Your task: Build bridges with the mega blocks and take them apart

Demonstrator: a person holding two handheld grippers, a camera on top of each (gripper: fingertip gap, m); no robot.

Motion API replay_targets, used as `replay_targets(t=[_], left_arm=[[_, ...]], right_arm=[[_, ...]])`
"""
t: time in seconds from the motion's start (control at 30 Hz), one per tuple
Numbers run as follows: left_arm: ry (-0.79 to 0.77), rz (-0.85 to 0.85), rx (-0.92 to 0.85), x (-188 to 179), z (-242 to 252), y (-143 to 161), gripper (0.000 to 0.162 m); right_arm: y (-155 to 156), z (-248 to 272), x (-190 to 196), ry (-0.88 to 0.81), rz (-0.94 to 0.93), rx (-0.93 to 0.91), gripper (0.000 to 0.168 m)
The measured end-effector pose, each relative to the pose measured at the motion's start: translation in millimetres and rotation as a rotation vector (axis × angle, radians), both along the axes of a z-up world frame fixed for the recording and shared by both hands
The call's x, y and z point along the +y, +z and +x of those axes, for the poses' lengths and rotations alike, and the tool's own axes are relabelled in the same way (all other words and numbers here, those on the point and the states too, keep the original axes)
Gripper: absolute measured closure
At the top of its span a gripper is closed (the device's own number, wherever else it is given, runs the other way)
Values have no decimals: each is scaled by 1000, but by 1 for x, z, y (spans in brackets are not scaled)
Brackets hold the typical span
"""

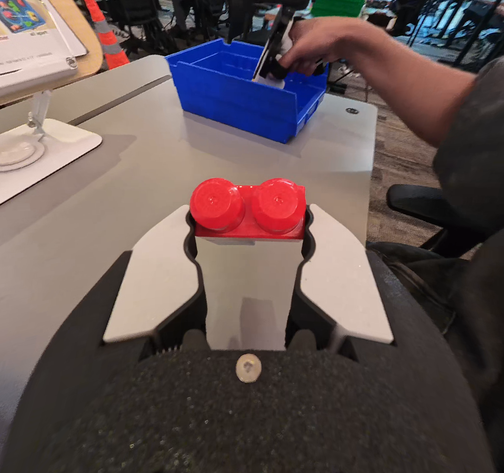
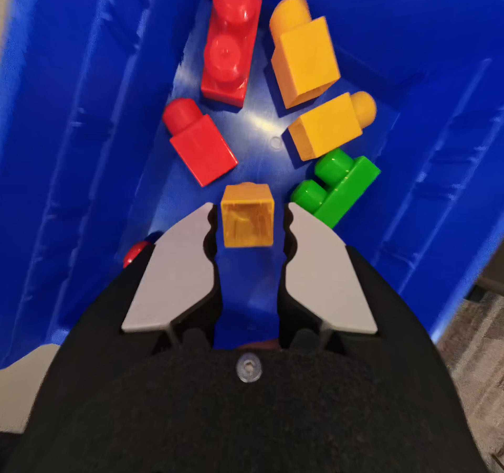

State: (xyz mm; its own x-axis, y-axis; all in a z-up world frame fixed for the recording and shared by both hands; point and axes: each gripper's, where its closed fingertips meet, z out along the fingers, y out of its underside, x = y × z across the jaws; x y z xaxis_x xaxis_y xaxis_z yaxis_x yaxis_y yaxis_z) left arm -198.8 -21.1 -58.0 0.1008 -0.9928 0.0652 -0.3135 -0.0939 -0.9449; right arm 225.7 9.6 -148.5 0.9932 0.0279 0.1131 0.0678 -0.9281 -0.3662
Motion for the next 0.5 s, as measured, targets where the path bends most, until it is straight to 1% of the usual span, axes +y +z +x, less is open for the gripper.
replay_targets(t=[0.03, 0.1, 0.13, 0.17, 0.23, 0.3, 0.37, 0.43, 0.5], left_arm=[[-24, -13, -19, -1, -1, 1, 87], [-61, -43, -56, -2, -5, 4, 87], [-74, -54, -75, -2, -6, 5, 87], [-89, -63, -91, -3, -8, 6, 87], [-121, -81, -124, -4, -9, 9, 87], [-169, -106, -152, -9, -9, 11, 87], [-205, -119, -159, -13, -8, 12, 87], [-227, -116, -156, -16, -7, 12, 87], [-248, -113, -153, -20, -5, 12, 87]], right_arm=[[13, -4, -3, -3, 49, -26, 121], [50, -30, -5, 28, 238, -36, 120], [69, -58, -4, 85, 351, 14, 121], [84, -94, -5, 167, 448, 95, 121], [104, -178, -12, 389, 588, 339, 123], [105, -261, -30, 650, 620, 594, 119], [94, -318, -43, 829, 642, 700, 119], [80, -358, -50, 944, 627, 707, 116], [75, -383, -50, 1007, 618, 673, 110]])
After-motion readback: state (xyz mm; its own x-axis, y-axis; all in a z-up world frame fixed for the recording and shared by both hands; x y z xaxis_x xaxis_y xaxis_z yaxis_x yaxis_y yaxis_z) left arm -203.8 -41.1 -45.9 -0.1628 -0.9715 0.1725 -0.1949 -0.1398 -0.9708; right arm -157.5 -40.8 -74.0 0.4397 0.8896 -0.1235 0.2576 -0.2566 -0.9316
